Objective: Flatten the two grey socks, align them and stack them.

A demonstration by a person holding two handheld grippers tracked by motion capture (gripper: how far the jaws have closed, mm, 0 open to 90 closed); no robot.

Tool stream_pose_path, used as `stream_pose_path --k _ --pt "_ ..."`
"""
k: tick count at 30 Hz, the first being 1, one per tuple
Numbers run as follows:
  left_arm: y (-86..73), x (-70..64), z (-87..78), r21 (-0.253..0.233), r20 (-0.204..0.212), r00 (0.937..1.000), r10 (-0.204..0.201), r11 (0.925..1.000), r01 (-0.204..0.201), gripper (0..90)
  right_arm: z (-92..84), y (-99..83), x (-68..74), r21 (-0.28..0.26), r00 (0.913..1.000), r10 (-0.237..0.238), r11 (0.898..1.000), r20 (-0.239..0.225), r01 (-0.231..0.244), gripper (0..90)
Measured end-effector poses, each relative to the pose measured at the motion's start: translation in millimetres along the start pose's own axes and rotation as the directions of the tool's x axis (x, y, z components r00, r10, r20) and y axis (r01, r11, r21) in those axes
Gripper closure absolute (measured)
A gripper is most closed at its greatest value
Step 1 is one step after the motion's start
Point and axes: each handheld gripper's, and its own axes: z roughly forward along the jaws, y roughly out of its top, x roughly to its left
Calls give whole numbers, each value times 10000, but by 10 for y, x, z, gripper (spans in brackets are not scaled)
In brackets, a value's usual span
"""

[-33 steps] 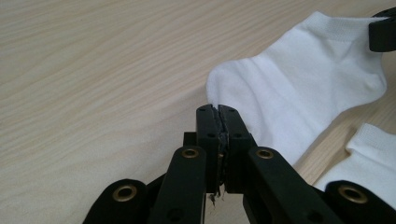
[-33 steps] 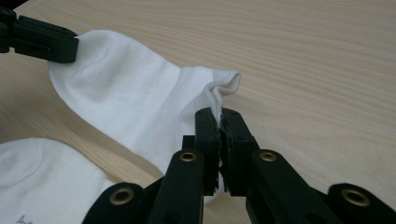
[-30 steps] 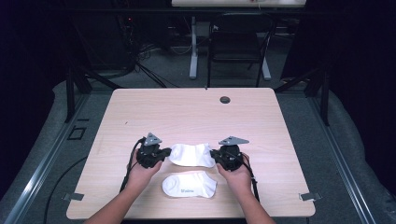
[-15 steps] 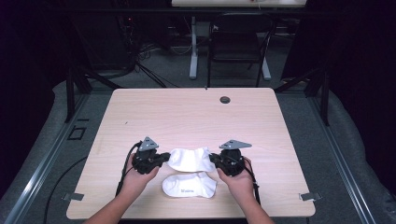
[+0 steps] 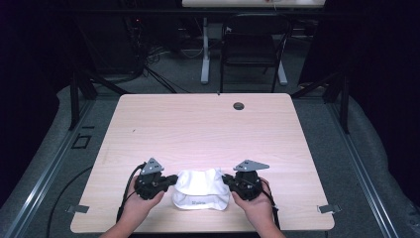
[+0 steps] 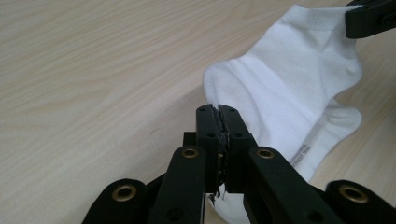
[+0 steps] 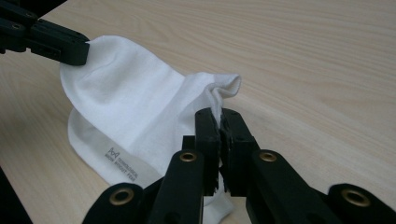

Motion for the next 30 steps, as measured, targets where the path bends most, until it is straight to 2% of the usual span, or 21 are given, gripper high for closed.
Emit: stream_pose_path --k 4,11,14,18,20,30 --pt "-61 -27 -18 78 83 10000 -48 10000 48 881 -13 -35 49 192 9998 -166 9997 -94 168 866" --pt "-155 -77 -54 110 113 9997 -223 9997 222 881 -20 -114 109 243 9998 -97 9997 -187 102 866" --pt "-199 -99 -61 177 65 10000 -70 9998 69 881 -15 -151 130 288 9997 -57 9996 -255 64 866" --pt "-253 -123 -60 90 68 9998 -198 9998 198 881 -19 -182 137 301 9997 -90 9995 -246 97 866" --pt "-275 -121 -46 156 -16 10000 -44 9999 44 881 -16 -201 135 300 9997 -73 9995 -242 80 866" --pt "-327 -117 -17 254 9 10000 -95 9996 95 880 11 -263 149 343 9995 -125 9993 -281 135 866"
